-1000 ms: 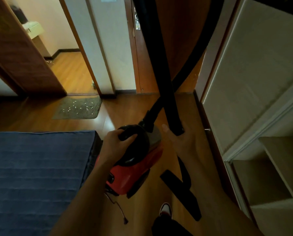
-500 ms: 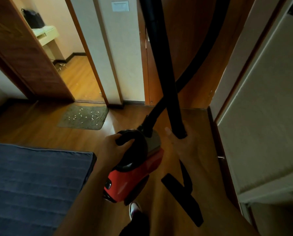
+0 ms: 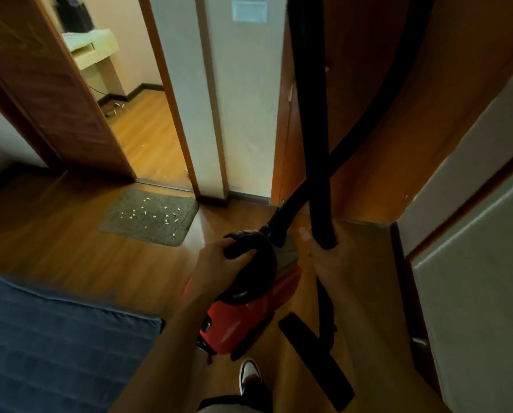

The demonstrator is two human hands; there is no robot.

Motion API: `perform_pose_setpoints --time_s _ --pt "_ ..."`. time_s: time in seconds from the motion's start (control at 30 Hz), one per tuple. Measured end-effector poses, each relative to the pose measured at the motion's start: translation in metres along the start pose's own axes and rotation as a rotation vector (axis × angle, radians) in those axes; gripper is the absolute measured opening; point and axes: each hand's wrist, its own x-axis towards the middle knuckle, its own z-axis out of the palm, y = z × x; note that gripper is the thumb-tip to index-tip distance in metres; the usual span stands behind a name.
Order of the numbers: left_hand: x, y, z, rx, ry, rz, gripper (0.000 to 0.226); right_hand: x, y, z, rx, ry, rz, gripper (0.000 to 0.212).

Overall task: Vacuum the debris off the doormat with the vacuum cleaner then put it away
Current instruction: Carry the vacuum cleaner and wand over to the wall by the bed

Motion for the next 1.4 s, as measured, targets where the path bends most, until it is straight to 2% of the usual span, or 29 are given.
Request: perform_pose_setpoints --time_s 0.13,0.3,0.43,0.63,0.73,0.8,0.97,1.03,1.27,1.4 --pt "0.068 -0.007 -0.021 -0.021 0.009 0.001 0.015 0.058 -0.008 0.042 0.013 -0.027 -0.007 0.014" --pt "0.131 -0.021 -0.042 0.000 0.068 0.008 0.018 0.116 -0.013 0.091 -0.003 -0.105 -0.038 0.015" --pt "0.172 -0.041 -0.058 -0.044 0.140 -0.058 0.009 0.160 -0.006 0.131 -0.012 -0.192 -0.034 0.021" --pt "0.237 -0.068 -0.082 -0.048 0.227 -0.144 0.008 0.232 0.000 0.201 0.004 -0.305 -0.016 0.015" --pt "0.276 -0.081 -0.091 -0.003 0.308 -0.181 0.017 0.279 0.009 0.242 0.006 -0.370 -0.030 0.025" --pt "0.303 -0.089 -0.099 0.016 0.361 -0.238 0.015 0.313 0.014 0.272 0.021 -0.420 -0.072 0.030" --pt "0.364 -0.091 -0.122 0.001 0.469 -0.321 0.014 0.389 0.019 0.342 0.062 -0.599 -0.188 0.022" --pt "0.382 -0.092 -0.133 -0.022 0.529 -0.366 0.015 0.412 0.019 0.372 0.082 -0.680 -0.215 0.027" --pt "0.412 -0.103 -0.178 -0.035 0.757 -0.430 0.018 0.446 -0.001 0.474 0.130 -0.894 -0.366 0.033" --pt "0.416 -0.116 -0.203 0.032 0.881 -0.514 0.025 0.449 -0.005 0.525 0.163 -1.033 -0.404 0.019"
